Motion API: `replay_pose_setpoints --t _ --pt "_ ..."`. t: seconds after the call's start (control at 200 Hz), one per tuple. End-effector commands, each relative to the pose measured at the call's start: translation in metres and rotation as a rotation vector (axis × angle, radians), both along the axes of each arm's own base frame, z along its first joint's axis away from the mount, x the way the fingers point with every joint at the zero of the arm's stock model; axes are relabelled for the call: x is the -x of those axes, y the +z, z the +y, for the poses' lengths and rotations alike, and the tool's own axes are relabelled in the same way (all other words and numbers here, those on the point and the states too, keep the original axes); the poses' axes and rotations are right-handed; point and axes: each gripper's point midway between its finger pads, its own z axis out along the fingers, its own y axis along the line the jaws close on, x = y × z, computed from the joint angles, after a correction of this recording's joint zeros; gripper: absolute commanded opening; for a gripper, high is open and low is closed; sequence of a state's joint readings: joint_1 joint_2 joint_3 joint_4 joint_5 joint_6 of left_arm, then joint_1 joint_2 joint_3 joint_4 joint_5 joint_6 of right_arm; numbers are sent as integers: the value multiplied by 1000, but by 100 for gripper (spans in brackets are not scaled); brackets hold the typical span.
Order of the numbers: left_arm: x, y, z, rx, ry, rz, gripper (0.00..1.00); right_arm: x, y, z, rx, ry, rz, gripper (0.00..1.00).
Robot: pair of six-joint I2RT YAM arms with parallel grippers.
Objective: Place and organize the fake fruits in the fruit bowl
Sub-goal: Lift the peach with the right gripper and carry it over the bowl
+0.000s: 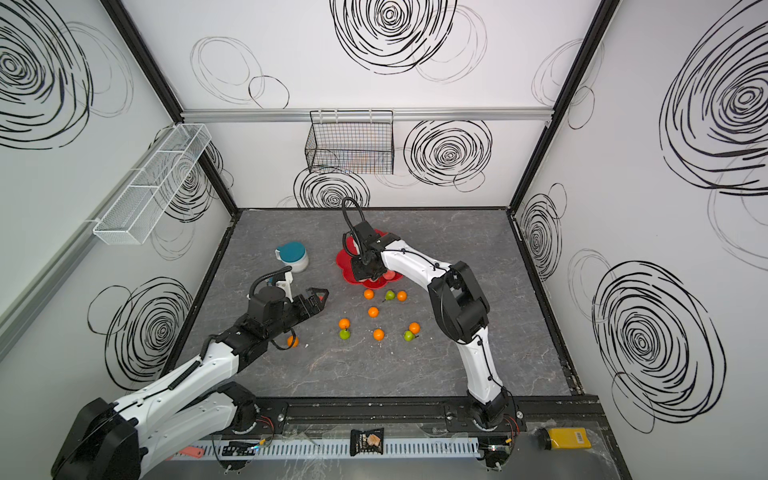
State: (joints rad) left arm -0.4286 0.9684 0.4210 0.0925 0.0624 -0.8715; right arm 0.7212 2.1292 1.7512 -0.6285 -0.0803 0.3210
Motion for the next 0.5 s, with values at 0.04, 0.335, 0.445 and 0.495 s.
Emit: replay_pose_setpoints --t 0.04,0.335,0.445,0.495 --pt "-1 2 3 -2 -13 -22 100 -2 -9 -1 81 -11 3 42" --pt "-1 -2 2 -6 -23 -12 99 -5 -19 1 106 -8 14 46" --pt "-1 -3 3 -10 -24 -7 99 -5 -17 1 106 -8 12 49" --pt "-1 -4 3 -11 -23 -7 100 -4 -15 1 104 -8 11 50"
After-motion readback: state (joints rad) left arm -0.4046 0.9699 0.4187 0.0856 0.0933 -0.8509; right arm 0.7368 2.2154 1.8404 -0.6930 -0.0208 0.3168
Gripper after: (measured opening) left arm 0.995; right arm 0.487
